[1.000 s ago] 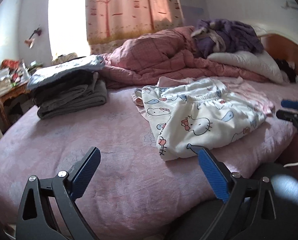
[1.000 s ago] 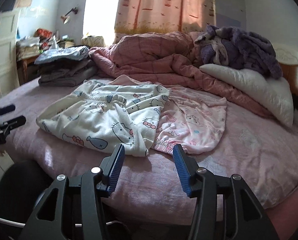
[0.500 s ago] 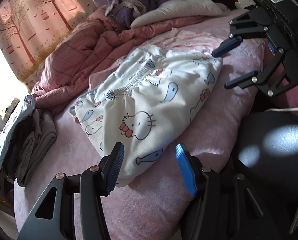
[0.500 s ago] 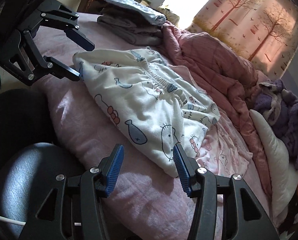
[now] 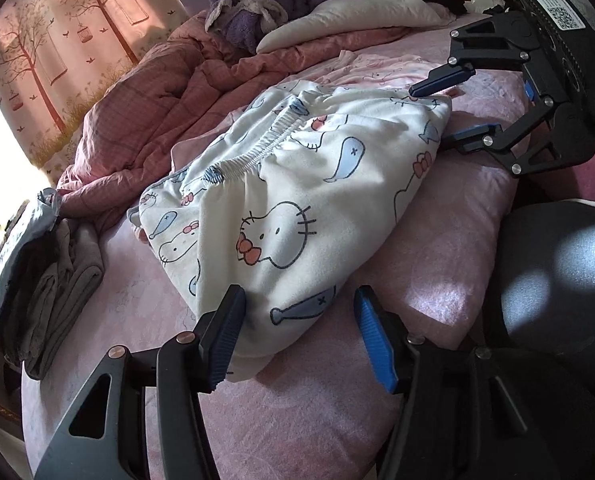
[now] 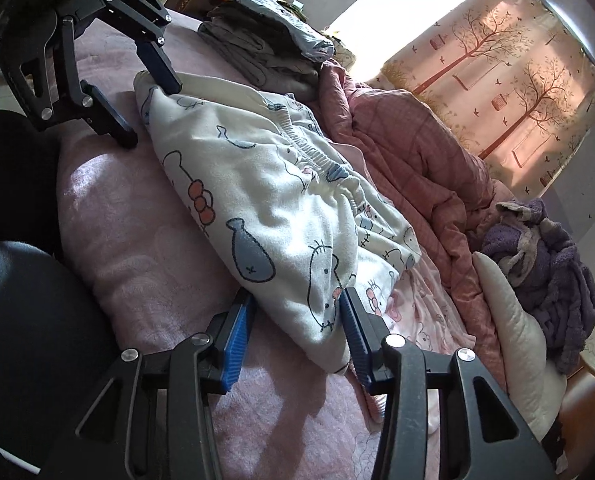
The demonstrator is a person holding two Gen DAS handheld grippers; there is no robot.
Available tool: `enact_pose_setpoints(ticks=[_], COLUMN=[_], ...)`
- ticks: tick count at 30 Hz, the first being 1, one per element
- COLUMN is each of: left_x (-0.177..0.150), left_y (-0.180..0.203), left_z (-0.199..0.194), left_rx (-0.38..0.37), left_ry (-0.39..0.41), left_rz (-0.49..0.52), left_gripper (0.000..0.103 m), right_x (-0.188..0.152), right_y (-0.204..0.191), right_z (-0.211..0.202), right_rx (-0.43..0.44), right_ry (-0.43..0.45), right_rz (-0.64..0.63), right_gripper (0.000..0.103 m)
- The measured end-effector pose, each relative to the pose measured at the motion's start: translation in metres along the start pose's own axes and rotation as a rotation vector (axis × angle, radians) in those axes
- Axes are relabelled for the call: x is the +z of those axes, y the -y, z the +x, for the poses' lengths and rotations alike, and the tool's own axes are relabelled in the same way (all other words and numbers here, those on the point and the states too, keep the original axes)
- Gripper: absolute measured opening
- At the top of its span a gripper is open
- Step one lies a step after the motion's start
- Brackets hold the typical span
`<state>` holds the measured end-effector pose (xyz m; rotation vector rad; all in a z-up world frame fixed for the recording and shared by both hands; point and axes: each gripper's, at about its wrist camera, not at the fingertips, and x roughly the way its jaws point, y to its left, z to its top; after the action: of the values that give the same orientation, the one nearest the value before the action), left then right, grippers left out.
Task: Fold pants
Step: 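Grasp the folded end with both tools and lift it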
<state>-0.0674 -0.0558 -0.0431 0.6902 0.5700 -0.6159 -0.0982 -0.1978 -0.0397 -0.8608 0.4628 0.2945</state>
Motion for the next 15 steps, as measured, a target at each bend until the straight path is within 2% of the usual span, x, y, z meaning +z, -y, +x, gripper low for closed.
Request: enact_pose_setpoints(ticks=[2, 6, 9, 10, 11, 13, 14, 15], left_x=[-0.001, -0.006, -0.008, -0.008, -0.007, -0.006, -0.005, -0.005], left_y=[0.003, 0.010, 0.013, 0.012, 0.011, 0.011, 0.012, 0.012], left_z=[0.000, -0.004, -0.002, -0.001, 0.001, 0.003, 0.003, 0.003], left_rx=[0.064, 0.133, 0.158, 0.145, 0.124, 0.129, 0.134, 0.137], left_ry=[0.041, 0.092, 0.113, 0.114, 0.110, 0.106, 0.105, 0.105], left_rz=[0.018, 0.056, 0.094, 0.087, 0.080, 0.086, 0.094, 0.100], left_gripper=[0.057, 0.057, 0.053, 0.043, 0.032, 0.024, 0.015, 0.010], right_x=[0.000, -0.001, -0.003, -0.003, -0.003, -0.001, 0.000, 0.001], right_y=[-0.001, -0.003, 0.001, 0.001, 0.000, 0.000, 0.000, 0.001], right_z=[0.000, -0.006, -0.002, 0.000, 0.001, 0.003, 0.003, 0.003], right_rx=[-0.021, -0.128, -0.102, -0.109, -0.112, -0.077, -0.069, -0.062], right_ry=[0.011, 0.055, 0.022, 0.017, 0.020, 0.006, 0.004, 0.003], right_rz=[0.001, -0.011, -0.005, -0.011, -0.013, 0.007, 0.024, 0.036], right_gripper=[0.038, 0.038, 0.038, 0.037, 0.028, 0.016, 0.013, 0.012])
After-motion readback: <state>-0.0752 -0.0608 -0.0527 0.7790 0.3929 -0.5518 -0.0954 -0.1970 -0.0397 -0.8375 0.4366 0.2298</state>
